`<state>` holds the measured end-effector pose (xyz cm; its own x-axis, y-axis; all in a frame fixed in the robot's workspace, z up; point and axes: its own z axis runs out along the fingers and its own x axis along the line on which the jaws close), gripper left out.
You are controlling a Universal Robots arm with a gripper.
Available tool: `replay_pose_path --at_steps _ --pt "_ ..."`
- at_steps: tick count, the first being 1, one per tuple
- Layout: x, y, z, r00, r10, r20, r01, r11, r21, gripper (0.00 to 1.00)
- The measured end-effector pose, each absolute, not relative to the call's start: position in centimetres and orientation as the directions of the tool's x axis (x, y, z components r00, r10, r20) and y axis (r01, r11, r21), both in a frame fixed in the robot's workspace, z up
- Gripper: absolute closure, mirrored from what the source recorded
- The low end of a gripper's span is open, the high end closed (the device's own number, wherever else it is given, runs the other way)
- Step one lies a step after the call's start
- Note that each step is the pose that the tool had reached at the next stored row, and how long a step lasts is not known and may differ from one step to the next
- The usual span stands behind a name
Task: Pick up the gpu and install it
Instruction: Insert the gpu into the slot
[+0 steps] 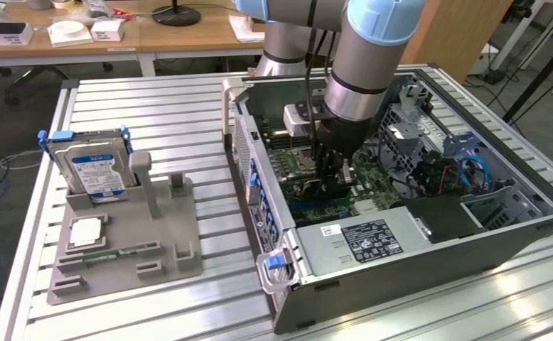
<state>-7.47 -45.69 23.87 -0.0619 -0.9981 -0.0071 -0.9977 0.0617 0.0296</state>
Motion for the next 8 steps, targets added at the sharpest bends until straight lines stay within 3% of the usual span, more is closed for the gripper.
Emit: replay_pose_path --at_steps 8 --pt "-7.49 -45.69 24.32 -0.062 -0.998 -0.008 -0.998 0.062 0.029 0.74"
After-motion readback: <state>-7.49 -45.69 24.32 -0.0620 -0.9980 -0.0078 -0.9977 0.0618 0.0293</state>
